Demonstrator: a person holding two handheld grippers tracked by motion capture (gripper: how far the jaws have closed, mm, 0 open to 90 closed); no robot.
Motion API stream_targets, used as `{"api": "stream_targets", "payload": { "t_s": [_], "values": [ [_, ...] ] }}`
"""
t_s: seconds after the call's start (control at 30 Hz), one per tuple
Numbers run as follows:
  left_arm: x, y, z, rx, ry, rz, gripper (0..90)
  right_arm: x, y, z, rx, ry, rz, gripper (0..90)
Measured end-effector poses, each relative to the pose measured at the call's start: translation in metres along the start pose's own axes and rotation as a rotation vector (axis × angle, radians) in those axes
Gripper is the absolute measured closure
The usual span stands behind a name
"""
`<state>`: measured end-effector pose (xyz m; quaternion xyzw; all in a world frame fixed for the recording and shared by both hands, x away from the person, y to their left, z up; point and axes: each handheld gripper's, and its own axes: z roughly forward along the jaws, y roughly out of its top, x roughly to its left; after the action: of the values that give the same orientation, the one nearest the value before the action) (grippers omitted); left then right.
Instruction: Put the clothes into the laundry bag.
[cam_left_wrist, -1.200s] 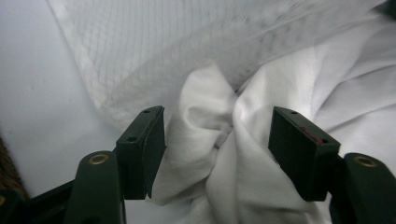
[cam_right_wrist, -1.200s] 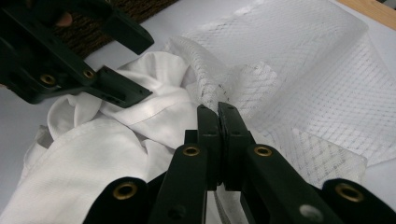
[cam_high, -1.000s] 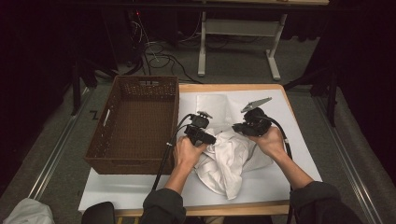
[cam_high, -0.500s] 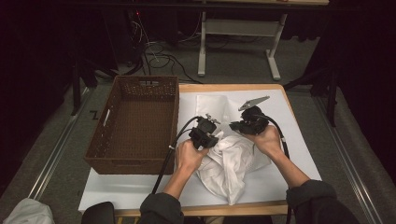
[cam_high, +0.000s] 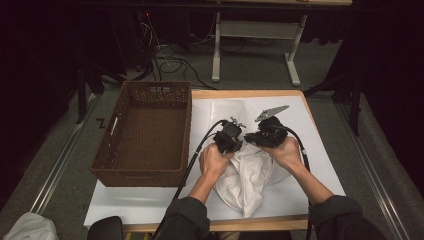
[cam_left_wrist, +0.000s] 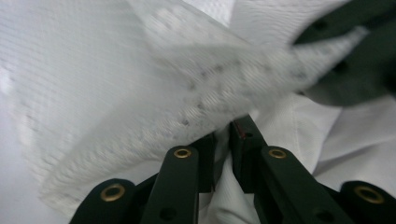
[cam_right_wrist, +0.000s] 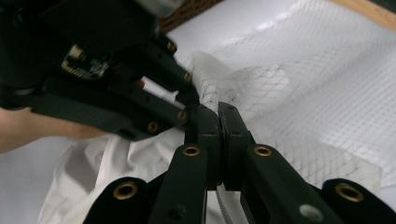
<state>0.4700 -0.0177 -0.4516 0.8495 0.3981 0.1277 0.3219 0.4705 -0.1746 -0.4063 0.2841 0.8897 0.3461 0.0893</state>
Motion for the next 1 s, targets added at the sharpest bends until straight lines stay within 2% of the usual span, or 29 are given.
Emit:
{"api": "stream_targets", "payload": {
  "t_s": [0.1,0.23,0.33,0.53,0.63,0.73,0.8,0.87,0.93,1.0],
  "values": [
    [-0.002,0.003,0.001,0.012,0.033,0.010,75.2,-0.003,-0.006,0.004,0.011,0.002,0.019,90.0],
    [-0.004,0.002,-0.009,0.015,0.040,0.022,60.2,-0.004,-0.009,0.006,0.008,0.004,0.028,90.0],
    [-0.005,-0.001,-0.021,0.000,0.026,0.012,51.7,-0.004,-0.008,0.005,0.005,-0.002,0.012,90.0],
    [-0.004,-0.011,-0.040,0.004,0.045,-0.004,45.3,-0.005,-0.010,0.004,0.005,-0.012,0.019,90.0],
    [0.001,-0.017,-0.041,0.015,0.041,-0.022,44.1,-0.006,-0.010,0.003,0.006,-0.020,0.015,90.0],
    [0.003,-0.020,-0.036,0.038,0.015,-0.057,43.4,-0.006,-0.011,0.003,0.012,-0.024,0.022,90.0],
    [0.004,-0.021,-0.030,0.060,-0.001,-0.073,43.7,-0.007,-0.011,0.003,0.011,-0.023,0.023,90.0],
    [0.004,-0.022,-0.022,0.087,-0.010,-0.083,48.7,-0.007,-0.011,0.003,0.010,-0.023,0.019,90.0],
    [0.005,-0.024,-0.013,0.102,-0.019,-0.091,61.2,-0.007,-0.011,0.003,0.008,-0.024,0.024,90.0],
    [0.006,-0.025,-0.010,0.094,-0.037,-0.114,76.8,-0.007,-0.010,0.002,0.008,-0.024,0.025,90.0]
  ]
}}
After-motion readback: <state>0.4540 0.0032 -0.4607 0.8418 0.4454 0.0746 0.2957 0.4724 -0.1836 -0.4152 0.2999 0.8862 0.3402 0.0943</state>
